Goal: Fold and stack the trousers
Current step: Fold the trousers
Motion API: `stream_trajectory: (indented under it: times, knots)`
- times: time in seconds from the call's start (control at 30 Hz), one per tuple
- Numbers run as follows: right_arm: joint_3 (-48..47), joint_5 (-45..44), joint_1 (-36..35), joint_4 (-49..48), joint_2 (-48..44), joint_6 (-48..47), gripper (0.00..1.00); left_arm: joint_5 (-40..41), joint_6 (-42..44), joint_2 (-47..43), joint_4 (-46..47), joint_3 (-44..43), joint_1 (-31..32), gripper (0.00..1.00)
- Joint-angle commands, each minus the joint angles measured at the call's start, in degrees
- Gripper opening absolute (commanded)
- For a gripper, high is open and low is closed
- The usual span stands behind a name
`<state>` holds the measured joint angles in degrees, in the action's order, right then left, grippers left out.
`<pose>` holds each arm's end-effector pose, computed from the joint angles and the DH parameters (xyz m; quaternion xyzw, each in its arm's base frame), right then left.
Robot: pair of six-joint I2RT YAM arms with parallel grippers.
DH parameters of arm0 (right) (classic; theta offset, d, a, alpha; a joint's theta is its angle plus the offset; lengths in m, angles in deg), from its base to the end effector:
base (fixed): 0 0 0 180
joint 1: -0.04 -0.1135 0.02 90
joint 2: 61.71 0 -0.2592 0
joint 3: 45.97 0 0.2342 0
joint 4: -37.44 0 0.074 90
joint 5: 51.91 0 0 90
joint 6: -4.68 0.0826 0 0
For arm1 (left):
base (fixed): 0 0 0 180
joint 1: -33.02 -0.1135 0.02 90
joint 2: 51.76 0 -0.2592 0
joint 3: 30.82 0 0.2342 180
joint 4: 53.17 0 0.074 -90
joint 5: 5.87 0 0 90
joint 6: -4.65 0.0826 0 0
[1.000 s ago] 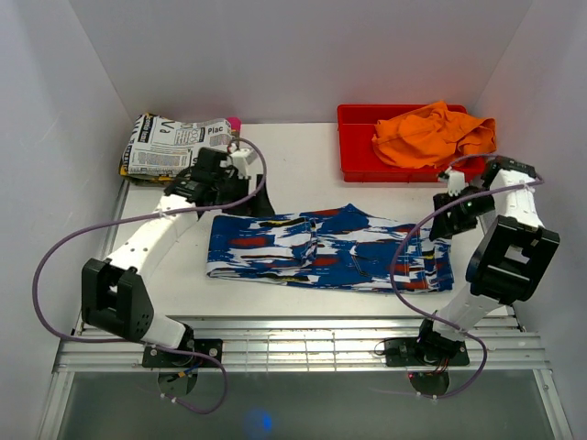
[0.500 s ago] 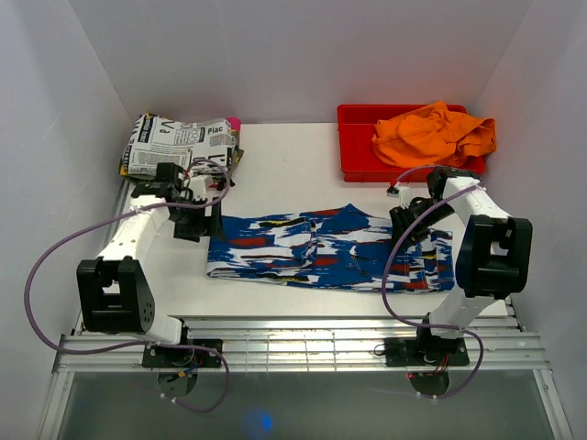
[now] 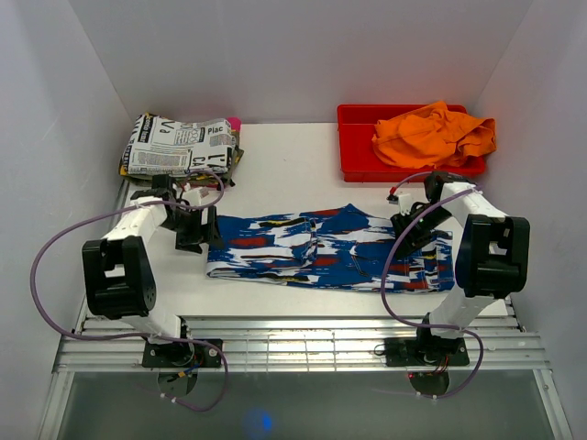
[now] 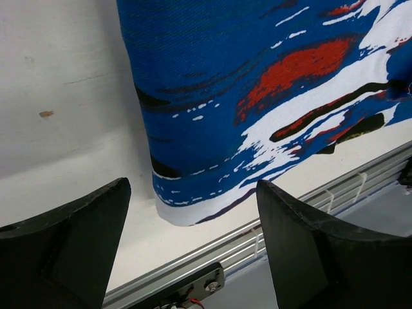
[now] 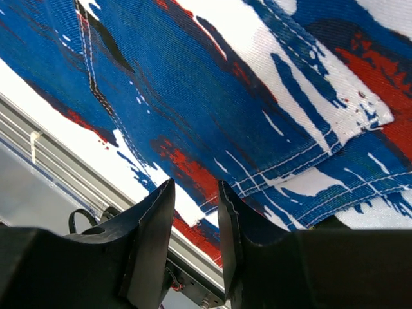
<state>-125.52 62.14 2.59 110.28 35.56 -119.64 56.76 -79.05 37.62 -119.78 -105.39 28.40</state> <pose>0.2757 0.0214 0.1499 -0.2667 0.9410 0.1992 0.0613 0.2678 -0.0165 0.1671 0.0319 0.9685 -0.2279 0.0948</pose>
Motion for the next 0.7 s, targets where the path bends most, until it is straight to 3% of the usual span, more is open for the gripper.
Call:
stream_trajectory:
  times: [0.0, 0.07, 0.2, 0.37, 0.43, 0.53, 0.67]
  knots:
    - [0.4, -1.2, -0.3, -0.6, 0.7, 0.9, 0.39, -6.3, -2.0, 0.3, 4.7, 1.4, -0.5, 0.89]
    - [0.4, -1.4, -0.3, -0.5, 1.0, 1.0, 0.39, -6.4, -2.8, 2.1, 6.6, 1.8, -0.6, 0.88]
    - [0.5, -1.9, -0.3, -0.7, 1.2, 1.1, 0.38, -7.1, -3.9, 4.5, 9.2, 2.5, -0.8, 0.77]
    - [0.8, -4.2, -0.3, -1.4, 1.9, 0.7, 0.36, -8.8, -1.3, 8.5, 9.6, 2.4, -3.9, 0.34]
    - [1.2, -6.6, -0.3, -2.4, 2.3, 1.1, 0.34, -13.0, 0.2, 10.0, 8.8, 1.7, -6.4, 0.17]
    - [1.7, -9.8, -0.1, -3.6, 3.8, 1.5, 0.31, -18.7, 5.2, 13.6, 4.9, -0.4, -13.0, 0.02]
    - [1.3, -10.5, 0.0, -3.9, 5.6, 1.3, 0.30, -23.5, 12.3, 20.0, -1.0, -4.3, -17.5, 0.00]
